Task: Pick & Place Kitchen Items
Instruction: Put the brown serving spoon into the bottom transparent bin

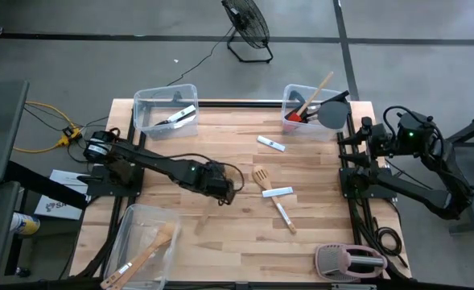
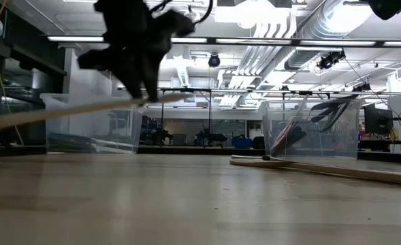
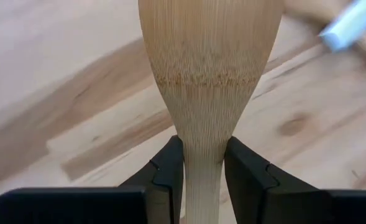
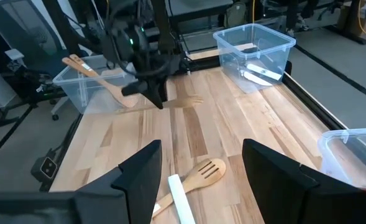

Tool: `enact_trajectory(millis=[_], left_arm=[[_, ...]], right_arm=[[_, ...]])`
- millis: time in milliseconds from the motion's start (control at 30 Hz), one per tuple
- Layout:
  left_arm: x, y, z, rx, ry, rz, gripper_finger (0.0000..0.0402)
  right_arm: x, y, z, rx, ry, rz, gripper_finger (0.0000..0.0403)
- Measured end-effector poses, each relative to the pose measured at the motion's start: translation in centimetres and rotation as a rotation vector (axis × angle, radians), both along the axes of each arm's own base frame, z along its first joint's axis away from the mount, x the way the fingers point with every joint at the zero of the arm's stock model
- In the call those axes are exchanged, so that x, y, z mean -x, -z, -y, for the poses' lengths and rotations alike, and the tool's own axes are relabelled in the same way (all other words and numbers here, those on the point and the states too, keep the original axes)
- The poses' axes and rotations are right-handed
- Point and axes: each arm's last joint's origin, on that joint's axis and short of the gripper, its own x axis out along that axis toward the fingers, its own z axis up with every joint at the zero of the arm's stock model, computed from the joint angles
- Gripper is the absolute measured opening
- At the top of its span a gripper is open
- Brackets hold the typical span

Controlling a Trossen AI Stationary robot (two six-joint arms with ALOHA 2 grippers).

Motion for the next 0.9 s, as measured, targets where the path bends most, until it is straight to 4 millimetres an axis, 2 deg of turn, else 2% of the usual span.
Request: enact_trajectory(millis=[233, 467, 700, 900], left_arm=[[-1.3, -3.6, 0.1, -0.085, 0.111, 0.103, 0.0086], [-1.4, -5.4, 0.1, -0.159, 0.218, 0.113, 0.0086], [2.0, -8.2, -0.2, -0.213, 0.247, 0.074, 0.0086], [4.3, -10.8, 0.6, -0.317, 0.263, 0.166, 0.0086]], right_arm=[[0.0, 0.0, 0.0, 0.000, 0.000, 0.000, 0.0215], [0.0, 0.0, 0.0, -0.001, -0.002, 0.000, 0.0215], [0.0, 0.0, 0.0, -0.001, -0.003, 0.001, 0.0215], [0.0, 0.0, 0.0, -0.001, -0.002, 0.000, 0.0215]])
